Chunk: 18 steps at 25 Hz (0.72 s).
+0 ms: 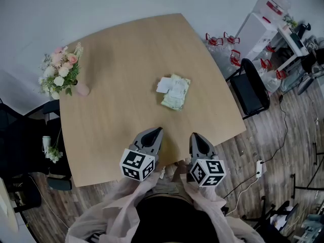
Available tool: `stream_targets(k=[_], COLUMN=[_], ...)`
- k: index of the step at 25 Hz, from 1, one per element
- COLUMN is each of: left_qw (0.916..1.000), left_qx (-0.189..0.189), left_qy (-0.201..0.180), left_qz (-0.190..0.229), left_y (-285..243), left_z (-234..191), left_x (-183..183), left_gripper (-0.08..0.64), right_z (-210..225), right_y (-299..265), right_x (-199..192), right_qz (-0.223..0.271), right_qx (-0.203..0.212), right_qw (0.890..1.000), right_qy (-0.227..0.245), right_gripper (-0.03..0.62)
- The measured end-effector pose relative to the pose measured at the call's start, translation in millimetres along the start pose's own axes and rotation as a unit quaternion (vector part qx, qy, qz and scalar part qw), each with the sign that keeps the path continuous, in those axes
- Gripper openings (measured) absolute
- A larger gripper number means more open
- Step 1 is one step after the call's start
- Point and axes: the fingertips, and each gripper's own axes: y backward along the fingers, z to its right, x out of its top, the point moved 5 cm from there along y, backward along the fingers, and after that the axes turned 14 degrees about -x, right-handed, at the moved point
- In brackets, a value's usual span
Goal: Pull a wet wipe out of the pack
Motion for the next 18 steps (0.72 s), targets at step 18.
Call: stream_targets(k=[18], left_qw=[0.9985], left_qx=[0.051], left_qy=[0.019], left_qz=[0.008], left_y=[-42.8], left_z=[-17.2], left_x=[7.6], left_gripper=[0.009], right_z=[19.7], right_y=[-65.1], right_x=[42.8], right_qz=[-0.017], right_qx=[0.07], right_qw=[0.997], right_qy=[-0.012], right_gripper=[0.011])
